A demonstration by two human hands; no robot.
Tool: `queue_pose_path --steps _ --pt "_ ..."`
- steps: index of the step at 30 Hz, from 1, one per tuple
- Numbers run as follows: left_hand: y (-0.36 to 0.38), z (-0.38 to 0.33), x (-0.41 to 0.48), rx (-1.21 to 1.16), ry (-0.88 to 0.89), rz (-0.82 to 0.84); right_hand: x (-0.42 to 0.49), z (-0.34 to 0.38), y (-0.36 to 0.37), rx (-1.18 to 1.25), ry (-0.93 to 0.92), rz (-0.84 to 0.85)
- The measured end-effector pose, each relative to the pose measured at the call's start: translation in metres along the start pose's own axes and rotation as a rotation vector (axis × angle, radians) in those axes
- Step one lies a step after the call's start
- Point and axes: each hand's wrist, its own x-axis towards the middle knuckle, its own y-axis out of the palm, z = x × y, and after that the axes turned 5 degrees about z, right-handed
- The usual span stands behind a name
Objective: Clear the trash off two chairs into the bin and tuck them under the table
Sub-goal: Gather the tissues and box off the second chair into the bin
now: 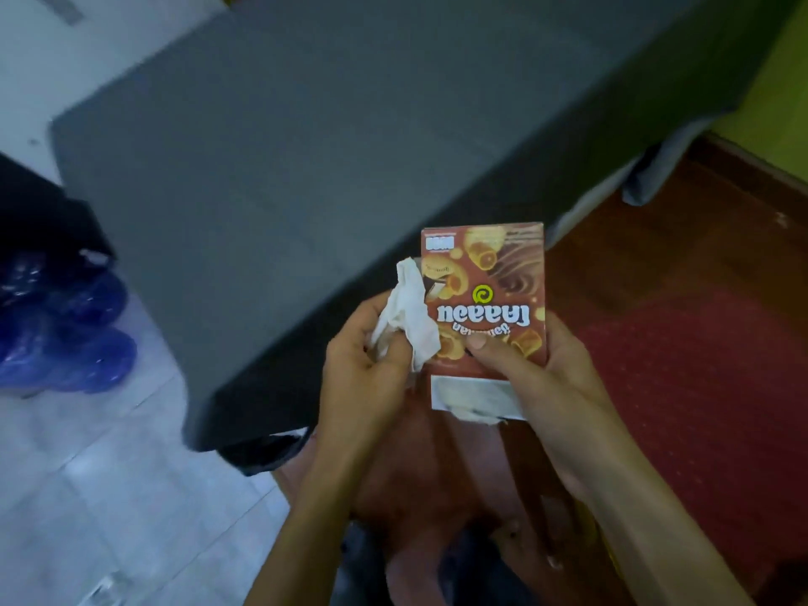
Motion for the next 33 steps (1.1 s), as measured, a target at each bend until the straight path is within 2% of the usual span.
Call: queue_pose_path --steps 5,9,14,18,21,24,33 --pt "-0.101 -0.042 -0.010 -0.041 0.074 -0.161 -0.014 0.038 0.105 -0.073 -0.066 0.193" --pt "-0.197 -0.039 -0.016 -0.095 0.056 -0.277 -0.018 0.033 0.203 -0.187 -0.059 0.282" --pt "-0.310 0.011 -0.021 -0.071 -0.026 -0.431 -0.025 -0.023 0.322 -0.448 -0.049 0.311" --pt "-0.371 0.083 -0.019 0.062 -0.172 -0.469 -0.015 -0.094 0.390 -0.688 -0.076 0.307" --pt "-0.393 0.147 -0.011 0.179 -0.299 -0.462 0.012 -0.162 0.409 -0.789 -0.033 0.306" --pt "-0.393 0.215 0.005 0.187 -0.406 -0.410 0.046 -0.231 0.407 -0.892 0.063 0.267" --pt "-0.335 0.402 0.093 0.117 -0.591 -0.204 0.189 -0.407 0.361 -1.131 0.158 0.240"
